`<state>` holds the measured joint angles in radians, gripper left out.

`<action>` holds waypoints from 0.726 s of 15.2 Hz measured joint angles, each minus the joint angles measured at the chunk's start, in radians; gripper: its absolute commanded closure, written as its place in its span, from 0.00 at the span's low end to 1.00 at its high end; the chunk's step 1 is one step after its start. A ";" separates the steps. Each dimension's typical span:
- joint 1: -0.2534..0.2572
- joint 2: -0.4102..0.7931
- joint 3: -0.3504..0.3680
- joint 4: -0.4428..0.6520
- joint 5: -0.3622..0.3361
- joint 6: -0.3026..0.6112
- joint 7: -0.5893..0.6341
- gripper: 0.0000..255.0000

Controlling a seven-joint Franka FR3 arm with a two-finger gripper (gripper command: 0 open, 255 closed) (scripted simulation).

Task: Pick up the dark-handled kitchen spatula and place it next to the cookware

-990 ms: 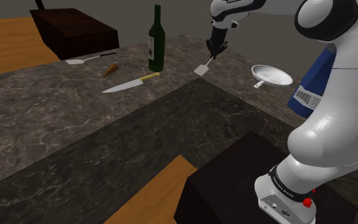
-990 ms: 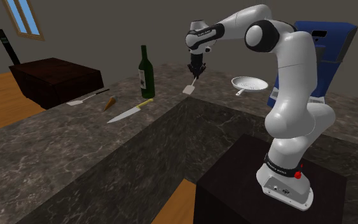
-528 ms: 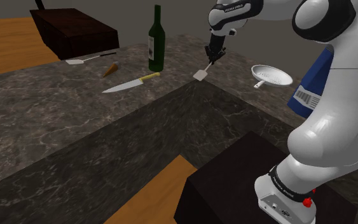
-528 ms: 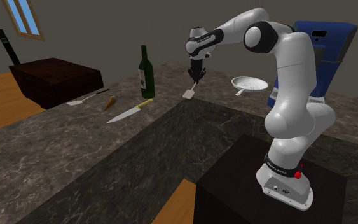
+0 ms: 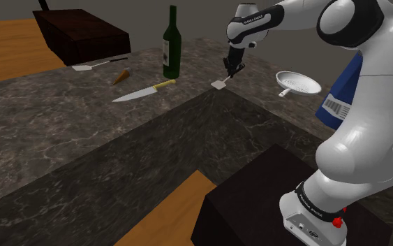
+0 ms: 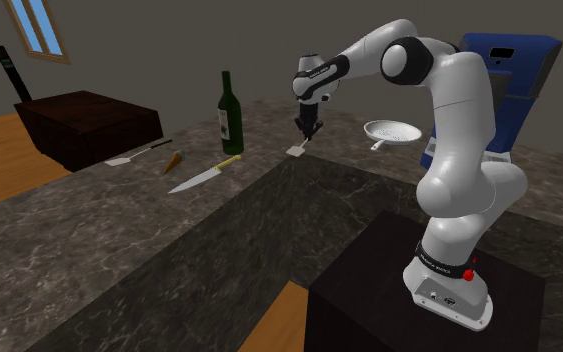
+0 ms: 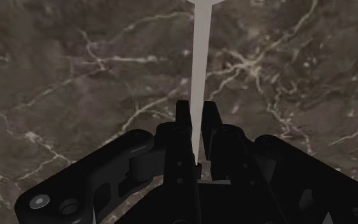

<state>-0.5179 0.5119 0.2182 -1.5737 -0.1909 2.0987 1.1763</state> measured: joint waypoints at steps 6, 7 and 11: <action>0.000 0.002 0.000 -0.001 -0.001 0.003 0.001 0.00; 0.000 0.002 0.000 -0.001 -0.001 0.003 0.001 0.00; 0.000 0.002 0.000 -0.001 -0.001 0.003 0.001 0.00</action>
<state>-0.5176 0.5135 0.2180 -1.5745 -0.1915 2.1016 1.1769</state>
